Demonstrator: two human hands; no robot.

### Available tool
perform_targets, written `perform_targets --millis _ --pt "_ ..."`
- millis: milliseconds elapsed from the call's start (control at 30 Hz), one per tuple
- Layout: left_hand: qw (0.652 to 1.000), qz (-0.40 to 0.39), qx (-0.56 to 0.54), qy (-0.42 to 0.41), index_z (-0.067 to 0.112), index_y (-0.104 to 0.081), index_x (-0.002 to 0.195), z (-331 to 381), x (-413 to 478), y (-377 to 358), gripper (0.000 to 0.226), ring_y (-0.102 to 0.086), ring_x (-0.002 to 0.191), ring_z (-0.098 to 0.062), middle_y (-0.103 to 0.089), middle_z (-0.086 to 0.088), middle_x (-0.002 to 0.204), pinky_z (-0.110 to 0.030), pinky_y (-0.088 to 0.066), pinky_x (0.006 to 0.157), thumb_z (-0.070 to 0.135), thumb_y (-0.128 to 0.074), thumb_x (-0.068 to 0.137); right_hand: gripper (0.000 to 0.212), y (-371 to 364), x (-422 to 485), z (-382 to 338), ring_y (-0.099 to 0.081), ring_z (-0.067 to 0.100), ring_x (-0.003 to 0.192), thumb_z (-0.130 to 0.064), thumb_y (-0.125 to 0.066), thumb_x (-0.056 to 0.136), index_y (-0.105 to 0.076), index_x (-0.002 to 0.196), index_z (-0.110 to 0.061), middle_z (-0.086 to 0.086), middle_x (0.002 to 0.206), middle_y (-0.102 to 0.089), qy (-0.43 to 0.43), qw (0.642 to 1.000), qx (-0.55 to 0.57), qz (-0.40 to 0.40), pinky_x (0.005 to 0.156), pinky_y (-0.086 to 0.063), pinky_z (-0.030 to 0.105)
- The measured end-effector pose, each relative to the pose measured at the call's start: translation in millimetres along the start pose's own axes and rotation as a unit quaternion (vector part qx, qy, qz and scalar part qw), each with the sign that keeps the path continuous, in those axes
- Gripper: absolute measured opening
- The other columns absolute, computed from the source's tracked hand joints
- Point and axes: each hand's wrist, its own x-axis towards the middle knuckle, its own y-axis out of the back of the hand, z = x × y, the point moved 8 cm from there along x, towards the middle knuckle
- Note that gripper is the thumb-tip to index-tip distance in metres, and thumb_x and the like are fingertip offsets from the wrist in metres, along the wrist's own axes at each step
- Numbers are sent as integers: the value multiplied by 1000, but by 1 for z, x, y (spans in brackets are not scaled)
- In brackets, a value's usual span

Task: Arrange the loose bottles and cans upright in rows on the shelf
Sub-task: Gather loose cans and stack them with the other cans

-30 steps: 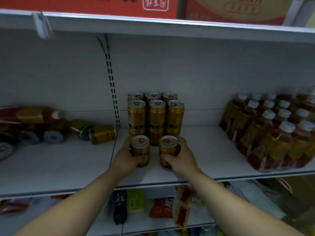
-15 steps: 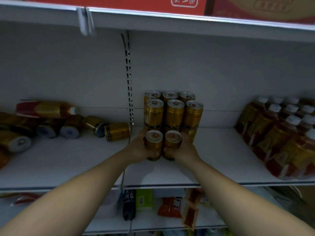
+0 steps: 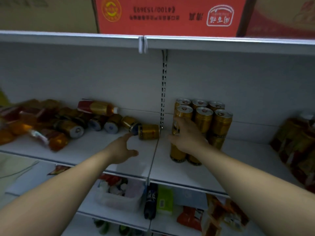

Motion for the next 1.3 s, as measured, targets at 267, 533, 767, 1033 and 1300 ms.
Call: perform_targets --millis 267,533,767,1033,1300 --pt "999 -12 21 -24 28 -12 149 -50 31 15 87 -25 139 -21 -17 1 156 -30 -24 107 51 -63 82 78 -79 67 -26 -39 29 128 -49 -64 83 -31 145 -16 11 144 -36 -37 994 -55 -81 102 -37 36" --pt "973 18 140 -182 18 -8 149 -33 110 35 81 -13 142 -26 -6 -4 157 -34 -20 111 23 -61 89 78 -142 112 -1 -19 37 140 -19 -53 93 -3 153 -20 12 159 -7 -89 975 -174 -102 109 -27 45" --pt "927 27 309 -209 17 0 149 -28 158 20 76 -5 141 -34 -6 -9 155 -45 -21 112 12 -48 90 67 -142 92 -1 -38 34 118 -38 -64 81 -31 136 -18 12 132 -36 -96 973 -202 -65 92 -42 41" --pt "939 50 263 -218 17 -29 136 -43 148 19 76 -30 129 -33 -39 -12 135 -43 -21 110 43 -66 75 82 -135 42 4 -50 22 104 -49 -72 75 -27 140 -30 0 120 -40 -140 990 9 -30 82 -42 32" --pt "984 26 101 -147 25 -27 141 -49 78 9 90 -48 108 -34 -45 -10 122 -38 -43 83 44 -74 67 96 -116 -8 14 -32 5 115 -37 -79 70 -20 145 -38 -5 146 -27 -111 982 148 41 92 -32 26"
